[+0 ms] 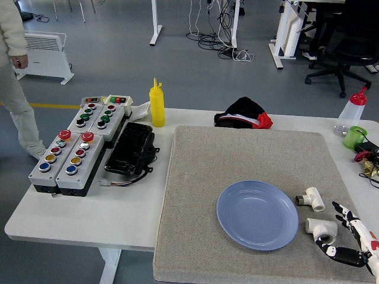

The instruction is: Pick pipe place plate twice

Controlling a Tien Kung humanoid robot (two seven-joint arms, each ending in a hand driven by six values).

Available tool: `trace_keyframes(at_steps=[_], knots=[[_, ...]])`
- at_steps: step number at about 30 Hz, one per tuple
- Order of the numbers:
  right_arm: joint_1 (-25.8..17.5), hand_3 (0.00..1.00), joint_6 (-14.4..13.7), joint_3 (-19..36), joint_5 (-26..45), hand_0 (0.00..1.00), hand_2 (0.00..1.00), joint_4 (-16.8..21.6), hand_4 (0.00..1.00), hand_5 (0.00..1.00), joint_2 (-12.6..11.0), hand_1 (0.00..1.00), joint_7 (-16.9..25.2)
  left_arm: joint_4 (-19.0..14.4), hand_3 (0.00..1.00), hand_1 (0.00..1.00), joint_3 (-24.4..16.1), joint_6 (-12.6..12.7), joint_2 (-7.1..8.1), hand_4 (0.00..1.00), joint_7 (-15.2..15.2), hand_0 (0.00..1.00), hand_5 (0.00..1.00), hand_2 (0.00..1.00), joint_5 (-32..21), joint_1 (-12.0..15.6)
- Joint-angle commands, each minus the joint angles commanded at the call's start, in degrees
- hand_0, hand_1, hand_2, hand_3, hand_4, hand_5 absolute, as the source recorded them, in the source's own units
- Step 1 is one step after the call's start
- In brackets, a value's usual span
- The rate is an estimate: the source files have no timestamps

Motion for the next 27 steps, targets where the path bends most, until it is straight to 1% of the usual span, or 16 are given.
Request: trace_keyframes(at_steps=[2, 3, 8, 9, 14, 15, 20, 21, 26, 27], knots=[[0.0, 0.998, -0.2, -0.4, 0.0, 0.992, 0.998, -0.1, 0.825, 0.234, 0.0, 0.924, 0.0, 0.0, 0.585, 0.571, 0.0, 0.0, 0.02, 0.473, 0.0, 0.585, 0.998, 0.599, 0.0, 0.0], [0.1, 0.998, -0.5, -0.7, 0.1, 0.94, 0.998, -0.3, 0.823, 0.238, 0.0, 0.897, 0.1, 0.0, 0.586, 0.571, 0.0, -0.1, 0.05, 0.471, 0.0, 0.586, 0.998, 0.599, 0.1, 0.0], [0.9, 0.998, -2.4, -1.4, 0.7, 0.94, 0.998, -1.6, 0.823, 0.238, 0.7, 0.897, 1.1, 0.1, 0.586, 0.571, 0.1, -0.2, 0.15, 0.471, -0.1, 0.586, 0.998, 0.599, 0.0, 0.0], [1.1, 0.922, -2.9, -1.5, 0.9, 0.87, 0.917, -2.0, 0.814, 0.242, 0.9, 0.846, 1.3, 0.1, 0.585, 0.571, 0.2, -0.2, 0.18, 0.472, -0.1, 0.586, 0.998, 0.598, 0.0, -0.1], [1.7, 0.922, -5.0, -2.1, 1.3, 0.87, 0.917, -3.3, 0.814, 0.242, 1.4, 0.846, 2.7, 0.1, 0.585, 0.571, 0.3, -0.2, 0.25, 0.472, -0.1, 0.586, 0.998, 0.598, -0.3, -0.4], [1.8, 0.87, -5.3, -2.2, 1.4, 0.754, 0.84, -3.7, 0.797, 0.22, 1.5, 0.776, 2.8, 0.1, 0.585, 0.571, 0.4, -0.2, 0.26, 0.473, -0.1, 0.586, 0.998, 0.598, -0.3, -0.4], [2.3, 0.87, -5.9, -2.7, 1.4, 0.754, 0.84, -4.8, 0.797, 0.22, 1.9, 0.776, 3.3, 0.0, 0.585, 0.571, 0.2, -0.1, 0.19, 0.473, 0.0, 0.586, 0.998, 0.598, -0.1, -0.5], [2.3, 0.818, -5.9, -2.8, 1.4, 0.623, 0.736, -4.9, 0.77, 0.194, 1.9, 0.707, 3.4, 0.0, 0.584, 0.57, 0.2, -0.1, 0.17, 0.474, 0.0, 0.586, 0.998, 0.598, -0.1, -0.5], [2.2, 0.818, -6.5, -3.1, 1.0, 0.623, 0.736, -5.3, 0.77, 0.194, 1.7, 0.707, 4.4, 0.0, 0.584, 0.57, 0.0, 0.0, 0.1, 0.474, 0.1, 0.586, 0.998, 0.598, 0.2, -0.3], [2.2, 0.764, -6.9, -3.1, 0.9, 0.442, 0.638, -5.2, 0.665, 0.084, 1.6, 0.591, 4.7, 0.0, 0.585, 0.57, 0.0, 0.1, 0.11, 0.473, 0.1, 0.586, 0.998, 0.599, 0.3, -0.3]])
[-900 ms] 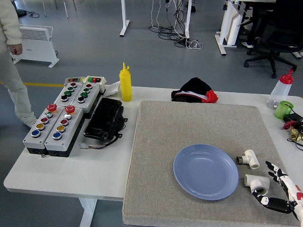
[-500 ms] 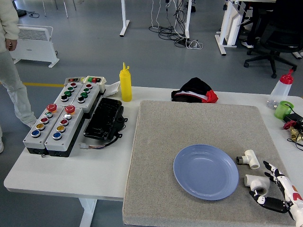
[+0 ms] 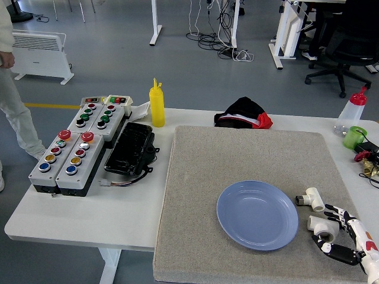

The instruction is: Pick pipe place plate twice

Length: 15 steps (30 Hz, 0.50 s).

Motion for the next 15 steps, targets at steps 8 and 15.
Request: trace_keyframes(at_steps=[8, 15], knots=[[-0.3, 0.737, -1.9, 0.5, 1.5, 0.413, 0.611, 0.9, 0.619, 0.029, -0.4, 0.563, 2.6, 0.0, 0.585, 0.57, 0.0, 0.1, 0.09, 0.471, -0.1, 0.586, 0.998, 0.599, 0.1, 0.1], [-0.1, 0.73, -3.5, 0.3, 2.8, 0.416, 0.601, 3.4, 0.62, 0.049, -0.2, 0.562, 4.9, 0.1, 0.584, 0.57, 0.6, 0.0, 0.21, 0.471, -0.5, 0.586, 0.998, 0.599, -1.0, -0.2]])
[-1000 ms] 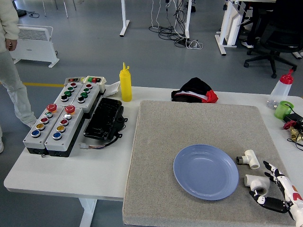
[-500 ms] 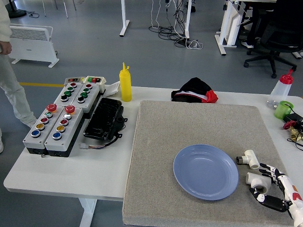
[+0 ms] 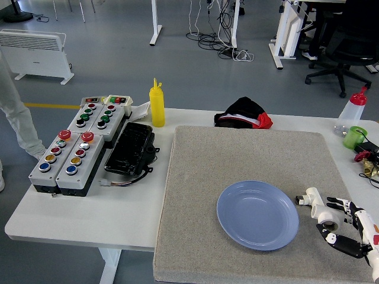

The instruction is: Pick pipe place plate twice

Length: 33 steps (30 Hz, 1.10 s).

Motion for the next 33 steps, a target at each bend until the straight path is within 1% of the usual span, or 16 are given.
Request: trace_keyframes(at_steps=[2, 3, 8, 9, 14, 15, 16, 18, 20, 21, 24, 26, 27, 32, 33], knots=[[0.5, 0.73, -0.7, -0.8, 0.3, 0.416, 0.601, 1.3, 0.62, 0.049, 0.2, 0.562, 0.9, 0.0, 0.584, 0.57, 0.1, 0.0, 0.0, 0.471, 0.0, 0.586, 0.998, 0.599, -0.1, -0.1], [0.8, 0.72, -0.9, -1.2, 0.4, 0.423, 0.591, 1.8, 0.639, 0.062, 0.3, 0.565, 1.2, 0.0, 0.584, 0.57, 0.1, 0.0, 0.02, 0.471, 0.0, 0.586, 0.998, 0.598, -0.2, -0.1], [3.3, 0.72, -1.4, -4.2, 0.6, 0.423, 0.591, 2.5, 0.639, 0.062, 1.2, 0.565, 1.9, 0.1, 0.584, 0.57, 0.2, -0.1, 0.1, 0.471, -0.1, 0.586, 0.998, 0.598, -0.4, -0.3], [4.3, 0.72, -1.4, -5.3, 0.6, 0.438, 0.593, 2.2, 0.644, 0.071, 1.4, 0.574, 1.8, 0.1, 0.581, 0.569, 0.3, -0.1, 0.11, 0.472, -0.1, 0.587, 0.998, 0.598, -0.5, -0.3], [8.9, 0.72, -1.4, -11.2, -0.1, 0.438, 0.593, -0.6, 0.644, 0.071, 1.9, 0.574, 1.4, 0.1, 0.581, 0.569, 0.5, 0.0, 0.14, 0.472, -0.3, 0.587, 0.998, 0.598, -0.8, -0.5], [9.7, 0.723, -1.2, -12.3, -0.2, 0.537, 0.608, -1.2, 0.642, 0.065, 1.9, 0.633, 1.1, 0.1, 0.581, 0.569, 0.6, 0.0, 0.14, 0.472, -0.3, 0.587, 0.998, 0.598, -0.9, -0.5], [10.6, 0.723, -1.0, -13.5, -0.5, 0.537, 0.608, -1.8, 0.642, 0.065, 1.9, 0.633, 0.8, 0.1, 0.581, 0.569, 0.6, 0.0, 0.14, 0.472, -0.3, 0.587, 0.998, 0.598, -1.1, -0.5], [11.0, 0.723, -1.0, -14.0, -0.5, 0.537, 0.608, -2.0, 0.642, 0.065, 1.9, 0.633, 0.6, 0.1, 0.581, 0.569, 0.7, 0.0, 0.14, 0.472, -0.4, 0.587, 0.998, 0.598, -1.1, -0.5], [13.3, 0.723, -0.4, -16.6, -2.5, 0.537, 0.608, -4.1, 0.642, 0.065, 1.8, 0.633, -0.6, 0.2, 0.581, 0.569, 1.0, 0.2, 0.13, 0.472, -0.6, 0.587, 0.998, 0.598, -1.6, -0.6], [13.9, 0.808, -0.2, -17.3, -3.0, 0.877, 0.874, -4.5, 0.639, 0.056, 1.8, 0.821, -0.9, 0.2, 0.582, 0.569, 1.0, 0.2, 0.13, 0.472, -0.6, 0.587, 0.998, 0.598, -1.7, -0.6], [15.3, 0.808, 0.9, -18.2, -4.6, 0.877, 0.874, -6.2, 0.639, 0.056, 1.9, 0.821, -2.1, 0.1, 0.582, 0.569, 1.1, 0.3, 0.07, 0.472, -0.5, 0.587, 0.998, 0.598, -1.7, -0.7], [15.6, 0.808, 1.4, -18.3, -5.2, 0.877, 0.874, -6.6, 0.639, 0.056, 1.9, 0.821, -2.7, 0.1, 0.582, 0.569, 1.1, 0.3, 0.07, 0.472, -0.6, 0.587, 0.998, 0.598, -1.8, -0.7], [15.7, 0.939, 1.8, -18.3, -5.6, 0.995, 0.998, -6.8, 0.725, 0.141, 1.9, 0.906, -3.1, 0.1, 0.582, 0.568, 1.1, 0.3, 0.08, 0.471, -0.6, 0.587, 0.998, 0.598, -1.8, -0.7], [16.0, 0.939, 3.3, -17.9, -6.2, 0.995, 0.998, -7.6, 0.725, 0.141, 1.6, 0.906, -4.2, 0.1, 0.582, 0.568, 1.0, 0.3, 0.03, 0.471, -0.3, 0.587, 0.998, 0.598, -1.6, -0.7], [16.0, 0.998, 3.5, -17.7, -6.0, 0.998, 0.998, -7.5, 0.799, 0.212, 1.5, 0.942, -4.0, 0.1, 0.583, 0.568, 0.9, 0.3, 0.01, 0.472, -0.2, 0.587, 0.998, 0.597, -1.5, -0.6]])
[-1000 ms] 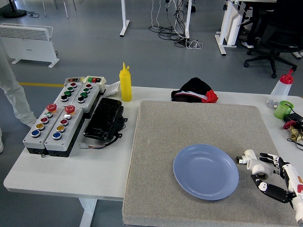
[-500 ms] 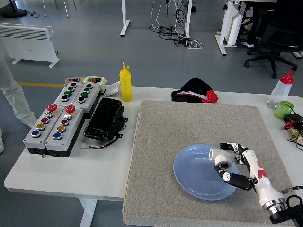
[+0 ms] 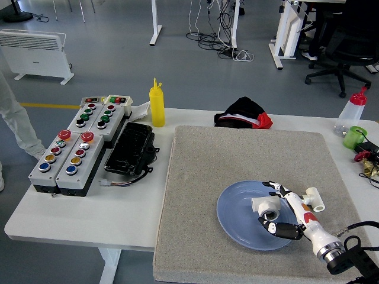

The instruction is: Pick pipe place plate twice

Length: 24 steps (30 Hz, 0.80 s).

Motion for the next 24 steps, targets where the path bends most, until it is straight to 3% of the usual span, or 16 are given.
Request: trace_keyframes(at_steps=[9, 17, 24], knots=[[-0.1, 0.998, 0.3, 0.9, 1.2, 0.998, 0.998, 0.6, 0.817, 0.24, -0.3, 0.947, 0.5, 0.0, 0.583, 0.568, -0.2, 0.0, -0.19, 0.472, 0.5, 0.587, 0.998, 0.596, 0.4, 0.2], [-0.3, 0.998, -1.6, 4.1, 4.6, 0.998, 0.998, 2.4, 0.818, 0.244, -1.1, 0.946, 3.0, 0.0, 0.583, 0.567, 0.0, 0.2, -0.25, 0.473, 0.0, 0.587, 0.998, 0.596, 0.0, 0.1], [0.9, 0.998, -1.0, 10.1, 10.1, 0.998, 0.998, -0.6, 0.795, 0.246, -3.2, 0.932, 2.8, 0.0, 0.583, 0.567, -0.1, 0.2, -0.25, 0.473, 0.0, 0.587, 0.998, 0.596, 0.0, 0.5]])
